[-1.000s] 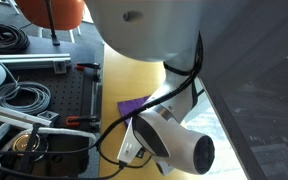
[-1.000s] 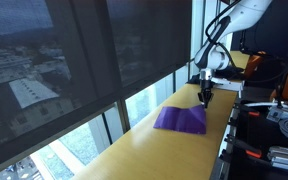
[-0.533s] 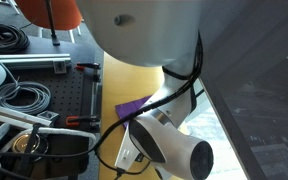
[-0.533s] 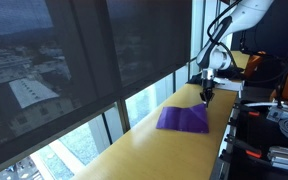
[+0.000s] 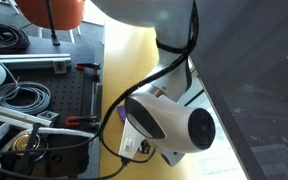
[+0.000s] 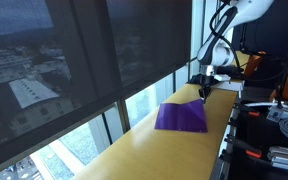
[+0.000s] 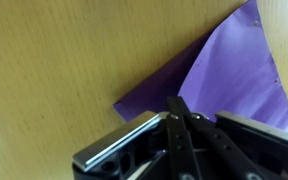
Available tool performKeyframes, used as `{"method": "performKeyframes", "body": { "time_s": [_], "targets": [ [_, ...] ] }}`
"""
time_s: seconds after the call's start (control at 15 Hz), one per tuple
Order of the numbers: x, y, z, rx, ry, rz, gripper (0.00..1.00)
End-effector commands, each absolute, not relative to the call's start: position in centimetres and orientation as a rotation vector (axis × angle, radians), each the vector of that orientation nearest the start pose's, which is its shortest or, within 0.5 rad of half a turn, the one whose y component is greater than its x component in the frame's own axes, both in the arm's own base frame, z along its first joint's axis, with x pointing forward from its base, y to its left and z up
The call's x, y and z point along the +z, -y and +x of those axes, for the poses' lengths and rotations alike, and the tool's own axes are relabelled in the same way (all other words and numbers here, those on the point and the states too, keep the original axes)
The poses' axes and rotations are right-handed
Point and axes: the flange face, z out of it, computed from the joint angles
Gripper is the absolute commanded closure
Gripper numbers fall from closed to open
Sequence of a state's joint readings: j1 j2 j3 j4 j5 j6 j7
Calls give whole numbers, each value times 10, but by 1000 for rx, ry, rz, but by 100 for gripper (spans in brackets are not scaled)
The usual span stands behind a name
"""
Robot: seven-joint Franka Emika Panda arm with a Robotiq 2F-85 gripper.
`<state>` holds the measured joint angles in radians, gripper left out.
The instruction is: Open up the folder
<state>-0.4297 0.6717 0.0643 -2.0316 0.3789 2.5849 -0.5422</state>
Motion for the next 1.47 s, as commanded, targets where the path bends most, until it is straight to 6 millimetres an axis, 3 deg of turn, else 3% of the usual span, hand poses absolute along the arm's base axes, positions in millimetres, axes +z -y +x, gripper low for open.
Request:
{"method": "performKeyframes", "body": {
  "time_s": [0.0,0.27,0.6,0.93,1.4],
  "targets": [
    [136,177,523,-30,-152,-2921,100],
    [181,128,514,-67,-24,-2962,100],
    [241,46,496,-216,272,-3080,100],
    [253,-14,478,-274,491,-3159,100],
    [253,-54,447,-319,818,-3217,100]
  ]
}}
